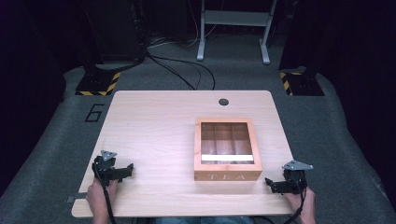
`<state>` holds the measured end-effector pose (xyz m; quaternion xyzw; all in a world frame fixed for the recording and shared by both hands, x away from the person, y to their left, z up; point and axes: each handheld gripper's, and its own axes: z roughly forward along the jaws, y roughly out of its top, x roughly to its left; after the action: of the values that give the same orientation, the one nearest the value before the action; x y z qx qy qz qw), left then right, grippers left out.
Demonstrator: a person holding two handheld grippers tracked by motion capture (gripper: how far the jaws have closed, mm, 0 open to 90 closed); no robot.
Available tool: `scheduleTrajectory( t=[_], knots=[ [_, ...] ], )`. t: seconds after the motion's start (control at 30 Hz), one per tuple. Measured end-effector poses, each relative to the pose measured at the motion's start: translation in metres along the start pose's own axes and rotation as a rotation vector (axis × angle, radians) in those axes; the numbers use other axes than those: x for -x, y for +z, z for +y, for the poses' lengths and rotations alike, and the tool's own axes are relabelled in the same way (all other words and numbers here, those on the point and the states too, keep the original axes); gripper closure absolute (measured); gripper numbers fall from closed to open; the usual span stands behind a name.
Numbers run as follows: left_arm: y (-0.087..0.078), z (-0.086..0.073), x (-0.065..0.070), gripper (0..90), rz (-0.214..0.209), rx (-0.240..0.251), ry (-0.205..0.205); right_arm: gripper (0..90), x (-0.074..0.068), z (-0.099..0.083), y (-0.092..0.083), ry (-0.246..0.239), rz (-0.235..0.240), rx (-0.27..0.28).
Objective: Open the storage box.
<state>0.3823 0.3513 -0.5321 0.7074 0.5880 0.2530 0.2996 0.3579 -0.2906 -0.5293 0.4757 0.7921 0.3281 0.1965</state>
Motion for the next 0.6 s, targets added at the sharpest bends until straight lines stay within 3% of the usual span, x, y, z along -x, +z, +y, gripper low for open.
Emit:
scheduleTrajectory(
  t=[0.13, 0.3, 0.6],
  knots=[
    [0.0, 0.0, 0.0, 0.4, 0.0, 0.0, 0.0, 0.0, -0.001, 0.001, 0.0, 0.013, -0.011, -0.006],
    [0.0, 0.0, 0.0, 0.4, 0.0, 0.0, 0.0, 0.0, -0.004, 0.005, -0.004, 0.042, 0.032, -0.018],
    [0.0, 0.0, 0.0, 0.4, -0.002, -0.002, -0.001, 0.5, -0.027, 0.023, -0.022, -0.003, 0.075, 0.067]
  ],
)
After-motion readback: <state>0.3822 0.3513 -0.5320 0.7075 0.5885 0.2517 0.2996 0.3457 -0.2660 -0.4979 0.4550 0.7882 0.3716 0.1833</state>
